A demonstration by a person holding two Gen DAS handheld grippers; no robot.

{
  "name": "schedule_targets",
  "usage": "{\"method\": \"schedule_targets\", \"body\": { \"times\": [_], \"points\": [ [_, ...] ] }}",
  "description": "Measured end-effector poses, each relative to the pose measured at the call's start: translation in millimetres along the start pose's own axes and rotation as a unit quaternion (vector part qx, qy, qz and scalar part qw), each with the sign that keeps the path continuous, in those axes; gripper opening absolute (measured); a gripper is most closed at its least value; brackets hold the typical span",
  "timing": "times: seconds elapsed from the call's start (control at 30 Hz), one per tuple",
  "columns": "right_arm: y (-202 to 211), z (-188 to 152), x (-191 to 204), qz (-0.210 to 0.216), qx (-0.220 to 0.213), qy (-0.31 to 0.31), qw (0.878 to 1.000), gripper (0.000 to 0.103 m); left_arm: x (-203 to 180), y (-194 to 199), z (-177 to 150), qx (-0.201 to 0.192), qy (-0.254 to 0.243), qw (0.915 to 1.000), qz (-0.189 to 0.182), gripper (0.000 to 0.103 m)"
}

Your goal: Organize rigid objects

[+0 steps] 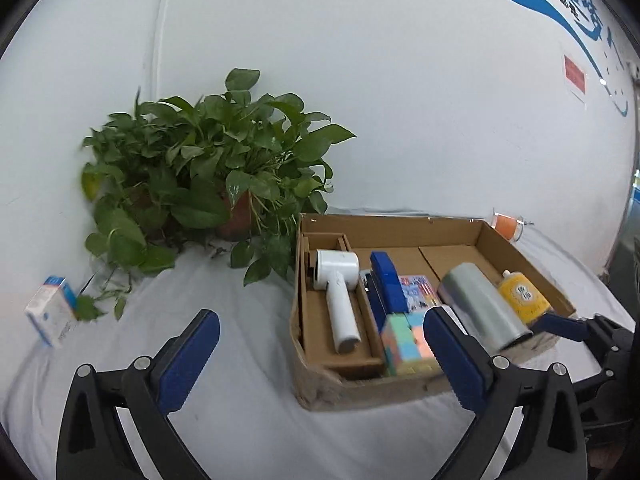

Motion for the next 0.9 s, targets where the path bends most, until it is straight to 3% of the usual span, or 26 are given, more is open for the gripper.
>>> {"method": "schedule_targets", "body": {
  "times": [0.2,0.43,0.67,0.9],
  "points": [
    [18,-28,-51,-0.033,0.004,-0.010,0.999,0.102,-66,9,-44,0.009,0.010,0.9999,0.007,0.103],
    [56,-42,-99,-0.059,-0.020,-0.018,0.998,0.103,-132,24,-59,0.016,0.011,0.9998,0.005,0.103],
    [70,-45,-118,-0.069,-0.039,-0.027,0.996,0.103,-155,43,-50,-0.001,-0.013,0.9995,0.028,0.103],
    [66,-47,-110,-0.065,-0.040,-0.019,0.997,0.103,-149,44,-56,0.009,0.005,0.9994,0.034,0.103]
  ]
}}
Point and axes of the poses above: each gripper's, at about its wrist camera, not at the fingertips, and y roughly against the way its jaws point, x to its left, z to its top, the point moved 10 cm from there along -y, roughly the way its jaws point, and after that the axes turned 15 degrees about -z, right-handed, at the moved point
